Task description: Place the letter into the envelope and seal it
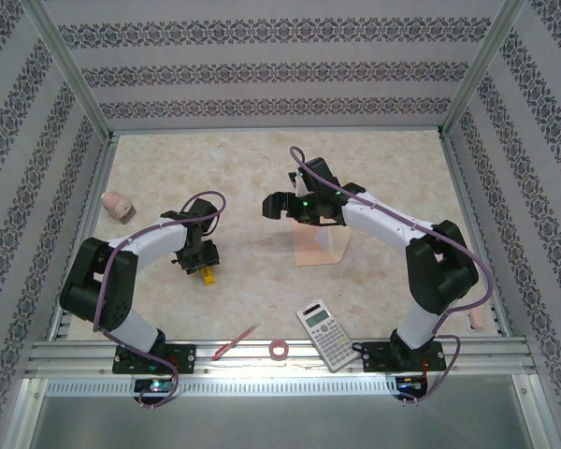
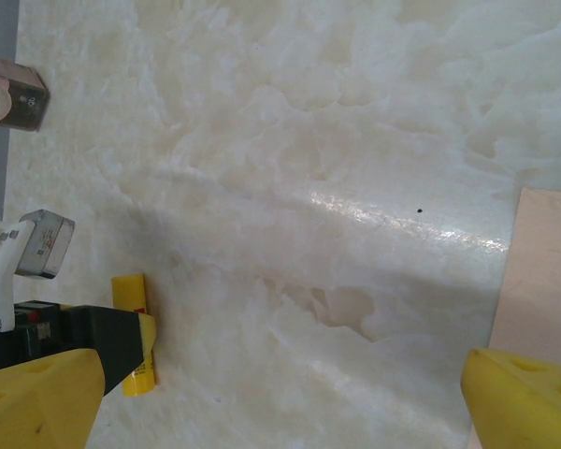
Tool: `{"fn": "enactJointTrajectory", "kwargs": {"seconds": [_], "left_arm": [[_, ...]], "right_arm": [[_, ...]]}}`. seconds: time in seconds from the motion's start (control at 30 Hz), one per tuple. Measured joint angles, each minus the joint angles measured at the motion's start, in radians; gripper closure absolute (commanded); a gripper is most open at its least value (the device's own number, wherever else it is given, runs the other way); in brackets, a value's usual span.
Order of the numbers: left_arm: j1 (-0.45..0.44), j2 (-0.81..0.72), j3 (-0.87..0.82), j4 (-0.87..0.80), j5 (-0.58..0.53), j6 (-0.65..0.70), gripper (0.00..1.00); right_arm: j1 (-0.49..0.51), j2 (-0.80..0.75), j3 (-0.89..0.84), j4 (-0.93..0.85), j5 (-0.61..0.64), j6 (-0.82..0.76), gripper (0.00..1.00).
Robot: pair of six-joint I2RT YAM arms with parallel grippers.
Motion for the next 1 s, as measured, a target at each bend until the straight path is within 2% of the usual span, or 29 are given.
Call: {"fn": "enactJointTrajectory", "kwargs": {"seconds": [0.43, 0.5, 0.67, 0.83, 1.0], "left_arm": [[0.0, -0.002, -0.016, 0.007, 0.0, 0.004, 0.68], [0.0, -0.002, -0.017, 0.007, -0.001, 0.005, 0.74], [0.0, -0.008, -0.018, 0.008, 0.0, 0.028, 0.99], [0.0, -0.009, 0.002, 0.01, 0.02, 0.131, 1.0], [0.0, -0.023, 0.146, 0.04, 0.122, 0.313, 1.0]], "right_arm": [[-0.006, 0.0, -0.012, 0.0, 0.0, 0.0, 0.02], [-0.006, 0.0, -0.013, 0.0, 0.0, 0.0, 0.02], [-0.006, 0.0, -0.013, 0.0, 0.0, 0.0, 0.05], [-0.026, -0.023, -0.015, -0.014, 0.005, -0.027, 0.02], [-0.115, -0.093, -0.015, -0.011, -0.039, -0.052, 0.02]]}}
